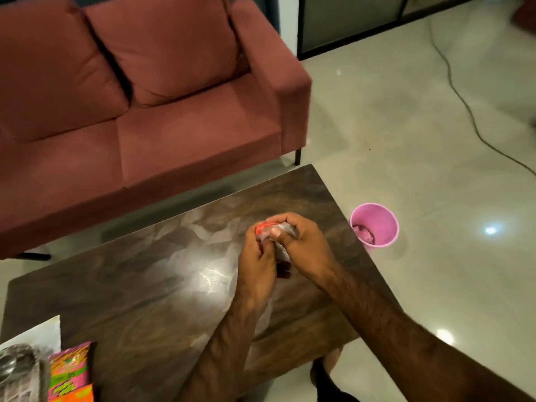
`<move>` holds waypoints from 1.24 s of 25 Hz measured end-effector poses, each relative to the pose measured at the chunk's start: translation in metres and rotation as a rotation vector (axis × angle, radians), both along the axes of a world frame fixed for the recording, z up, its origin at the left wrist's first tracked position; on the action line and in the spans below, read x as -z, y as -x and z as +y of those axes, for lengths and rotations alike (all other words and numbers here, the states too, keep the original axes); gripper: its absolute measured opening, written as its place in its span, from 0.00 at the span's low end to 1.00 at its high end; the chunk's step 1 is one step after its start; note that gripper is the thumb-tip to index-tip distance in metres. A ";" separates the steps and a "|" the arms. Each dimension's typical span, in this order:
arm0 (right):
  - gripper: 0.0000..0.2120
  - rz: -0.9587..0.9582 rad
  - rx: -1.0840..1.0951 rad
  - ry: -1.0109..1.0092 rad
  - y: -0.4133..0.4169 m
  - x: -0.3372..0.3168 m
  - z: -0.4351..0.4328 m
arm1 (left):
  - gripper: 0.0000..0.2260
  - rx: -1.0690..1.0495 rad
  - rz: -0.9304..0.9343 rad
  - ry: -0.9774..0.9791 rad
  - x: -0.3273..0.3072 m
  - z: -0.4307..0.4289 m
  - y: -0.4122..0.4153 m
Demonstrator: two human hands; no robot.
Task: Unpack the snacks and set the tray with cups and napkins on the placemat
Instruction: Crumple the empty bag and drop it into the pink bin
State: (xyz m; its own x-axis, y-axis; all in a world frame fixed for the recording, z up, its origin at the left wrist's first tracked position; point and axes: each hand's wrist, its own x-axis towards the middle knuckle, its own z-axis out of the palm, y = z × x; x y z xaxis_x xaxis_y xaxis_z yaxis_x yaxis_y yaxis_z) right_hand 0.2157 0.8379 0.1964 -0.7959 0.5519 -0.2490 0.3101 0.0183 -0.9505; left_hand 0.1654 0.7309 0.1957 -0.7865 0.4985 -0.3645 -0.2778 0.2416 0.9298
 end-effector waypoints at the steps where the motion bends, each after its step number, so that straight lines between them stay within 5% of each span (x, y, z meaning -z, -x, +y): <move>1: 0.08 -0.033 0.036 -0.026 -0.009 0.003 0.021 | 0.10 0.056 -0.021 0.029 -0.001 0.021 -0.007; 4: 0.08 -0.091 0.178 -0.034 -0.034 0.015 0.081 | 0.18 0.247 -0.065 0.110 0.002 0.080 -0.025; 7: 0.07 -0.137 0.313 -0.036 -0.054 0.036 0.130 | 0.21 0.371 0.093 0.166 0.014 0.138 -0.040; 10: 0.11 -0.115 0.324 0.081 -0.071 0.052 0.154 | 0.13 0.268 -0.104 0.149 0.033 0.193 -0.047; 13: 0.18 -0.108 0.311 0.125 -0.093 0.076 0.181 | 0.19 0.247 -0.342 0.211 0.061 0.247 -0.054; 15: 0.21 -0.165 0.309 0.063 -0.108 0.094 0.205 | 0.16 0.376 -0.262 0.286 0.082 0.274 -0.063; 18: 0.26 -0.267 0.435 -0.029 -0.132 0.122 0.239 | 0.28 0.607 -0.224 0.315 0.115 0.303 -0.074; 21: 0.26 -0.342 0.502 -0.087 -0.143 0.154 0.269 | 0.31 0.635 -0.240 0.319 0.146 0.332 -0.084; 26: 0.19 -0.388 0.558 -0.148 -0.132 0.193 0.310 | 0.30 0.743 0.100 0.490 0.187 0.378 -0.087; 31: 0.17 -0.419 0.470 -0.261 -0.122 0.222 0.346 | 0.32 0.824 0.217 0.550 0.210 0.406 -0.062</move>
